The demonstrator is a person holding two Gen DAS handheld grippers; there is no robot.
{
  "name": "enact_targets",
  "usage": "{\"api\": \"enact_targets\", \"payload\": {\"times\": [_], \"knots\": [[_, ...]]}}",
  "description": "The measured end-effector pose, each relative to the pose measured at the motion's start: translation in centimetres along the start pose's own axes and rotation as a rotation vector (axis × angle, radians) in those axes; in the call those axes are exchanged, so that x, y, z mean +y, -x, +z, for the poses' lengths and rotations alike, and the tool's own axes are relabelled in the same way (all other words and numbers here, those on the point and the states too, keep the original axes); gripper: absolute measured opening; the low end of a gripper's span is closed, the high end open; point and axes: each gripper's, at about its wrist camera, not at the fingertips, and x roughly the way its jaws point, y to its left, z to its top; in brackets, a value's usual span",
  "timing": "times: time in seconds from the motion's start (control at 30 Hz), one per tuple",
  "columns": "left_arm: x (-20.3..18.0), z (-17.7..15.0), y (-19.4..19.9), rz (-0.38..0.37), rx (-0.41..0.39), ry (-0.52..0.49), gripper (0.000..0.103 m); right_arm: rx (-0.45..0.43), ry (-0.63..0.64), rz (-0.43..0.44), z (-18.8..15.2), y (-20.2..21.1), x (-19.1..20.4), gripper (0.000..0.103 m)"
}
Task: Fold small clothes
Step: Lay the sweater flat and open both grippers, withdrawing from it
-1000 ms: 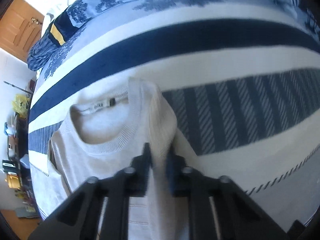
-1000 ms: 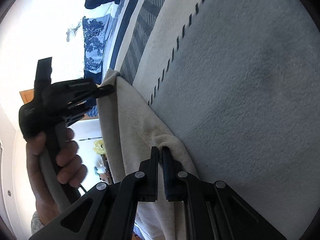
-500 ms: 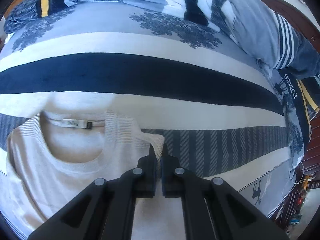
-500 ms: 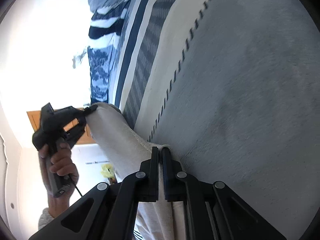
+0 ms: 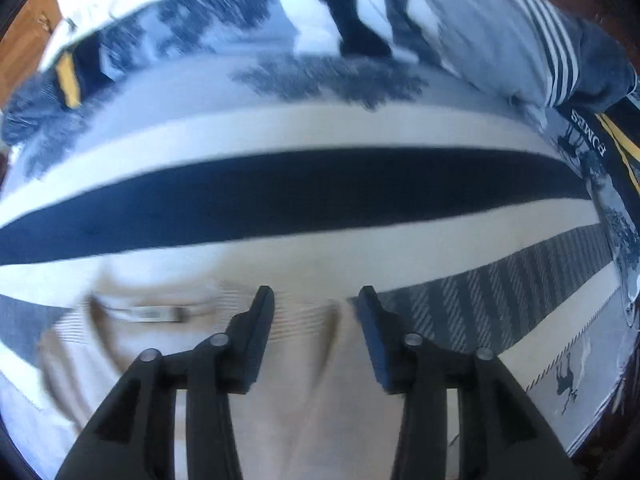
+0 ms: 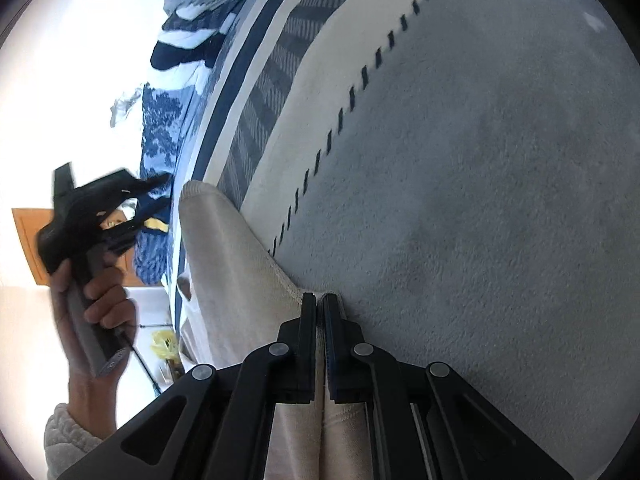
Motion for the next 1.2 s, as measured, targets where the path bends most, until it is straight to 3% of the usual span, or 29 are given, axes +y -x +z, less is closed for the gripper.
{"api": "enact_targets", "payload": {"times": [0.07,0.2,0.27,0.33,0.37,0.4,0.47,0.57,0.63,0.73,0.87,0.93,1.0,1.1,1.2], "knots": [[2.0,-1.4,2.8,-0.008,-0.033,0.019,0.043,0.005,-0.009,0.013,0.1,0.0,-0.2,0.005],[7.3,-8.0,10.1,-0.054,-0.104,0.085,0.045,0.006,0.029,-0.011,0.1,0.2,0.2,0.007],[10.0,-13.0,14.3,-0.013,-0.138,0.096,0.056,-0.007,0.055,-0.029,0.0,0.6,0.4,0.009],[12.9,-18.8,18.5,0.051,-0.177,0.111,0.062,-0.042,0.095,-0.085,-0.6,1.6,0.9,0.026],[14.1,-21.2,20.0,0.068,-0.187,0.124,0.067,-0.055,0.136,-0.117,-1.2,2.3,1.3,0.046],[16.5,-25.1,21.9,0.064,-0.200,0.177,0.070,-0.065,0.186,-0.132,-2.2,3.1,1.9,0.060],[19.9,-30.9,23.6,0.084,-0.190,0.273,0.073,-0.073,0.255,-0.140,-4.5,4.6,2.5,0.063],[23.3,-38.0,24.3,0.072,-0.148,0.396,0.073,-0.040,0.341,-0.066,-9.2,6.9,3.2,0.065],[24.7,-42.6,23.9,0.024,-0.107,0.473,0.073,-0.017,0.388,-0.030,-11.9,8.2,3.0,0.065],[24.9,-48.0,23.9,-0.050,-0.133,0.553,0.073,-0.026,0.506,-0.075,-17.6,11.0,1.9,0.065],[23.7,-52.6,21.7,-0.025,-0.092,0.542,0.073,-0.021,0.565,-0.131,-22.3,13.1,0.3,0.066],[23.4,-53.2,20.8,-0.010,-0.043,0.513,0.073,-0.009,0.595,-0.157,-23.9,13.5,0.3,0.065],[23.7,-53.1,21.4,-0.033,-0.076,0.531,0.073,-0.028,0.628,-0.220,-25.3,14.1,0.4,0.065],[24.1,-53.7,22.4,-0.071,-0.110,0.547,0.073,-0.088,0.655,-0.281,-26.7,15.0,0.4,0.066],[23.9,-54.4,22.2,-0.065,-0.093,0.538,0.073,-0.177,0.686,-0.304,-27.6,16.4,1.0,0.071]]}}
